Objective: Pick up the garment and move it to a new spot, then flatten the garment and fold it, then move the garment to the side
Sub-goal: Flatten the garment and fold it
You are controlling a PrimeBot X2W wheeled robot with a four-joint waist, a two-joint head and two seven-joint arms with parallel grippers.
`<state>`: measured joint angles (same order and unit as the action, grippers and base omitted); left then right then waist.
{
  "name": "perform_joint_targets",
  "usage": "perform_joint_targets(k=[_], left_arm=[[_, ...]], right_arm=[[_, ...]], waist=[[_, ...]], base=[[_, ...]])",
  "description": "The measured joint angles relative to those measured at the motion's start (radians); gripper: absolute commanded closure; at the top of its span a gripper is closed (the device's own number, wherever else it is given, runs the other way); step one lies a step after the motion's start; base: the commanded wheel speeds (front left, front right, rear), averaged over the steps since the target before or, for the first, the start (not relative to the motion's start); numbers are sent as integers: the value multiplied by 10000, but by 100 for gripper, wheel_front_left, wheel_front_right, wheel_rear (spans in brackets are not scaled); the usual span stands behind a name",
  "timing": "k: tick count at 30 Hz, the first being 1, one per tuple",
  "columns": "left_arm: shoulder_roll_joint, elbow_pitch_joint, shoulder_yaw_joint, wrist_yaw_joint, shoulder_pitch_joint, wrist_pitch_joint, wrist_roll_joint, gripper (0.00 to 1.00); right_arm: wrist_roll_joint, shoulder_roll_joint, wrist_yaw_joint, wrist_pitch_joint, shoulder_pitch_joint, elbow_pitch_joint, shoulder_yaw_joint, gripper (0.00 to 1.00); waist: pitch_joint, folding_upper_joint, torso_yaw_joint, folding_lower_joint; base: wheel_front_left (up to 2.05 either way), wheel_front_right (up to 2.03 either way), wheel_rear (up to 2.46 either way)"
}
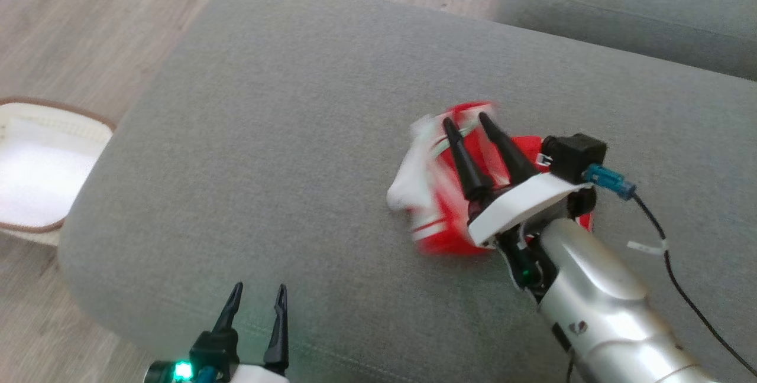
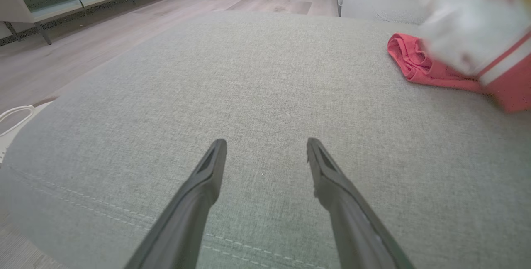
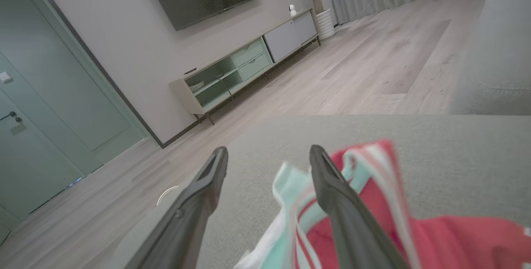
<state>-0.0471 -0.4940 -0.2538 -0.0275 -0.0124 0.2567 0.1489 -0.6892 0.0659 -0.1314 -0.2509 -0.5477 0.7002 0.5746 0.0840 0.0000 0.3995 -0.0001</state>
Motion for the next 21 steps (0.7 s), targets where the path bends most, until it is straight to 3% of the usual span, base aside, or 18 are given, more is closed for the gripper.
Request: perform_joint_targets(k=[3,14,21], left_arm=[[-2,130,31,-10,-4,0,-4,0],[2,685,374,-169,-580,0,-282,0],[15,821,968,-357,-669,0,-529,0]], right_arm=[[418,-21,0,0,18,-113,-483,0],[3540,-15,0,0,1501,-648,-4347,0],[4832,-29,0,0,2745,-1022,-5242,0]], waist=[[-28,0,-157,1],[-44,0,-1785,1],[-113,0,-2948,1]], base=[[0,0,0],[0,0,0],[0,0,0]])
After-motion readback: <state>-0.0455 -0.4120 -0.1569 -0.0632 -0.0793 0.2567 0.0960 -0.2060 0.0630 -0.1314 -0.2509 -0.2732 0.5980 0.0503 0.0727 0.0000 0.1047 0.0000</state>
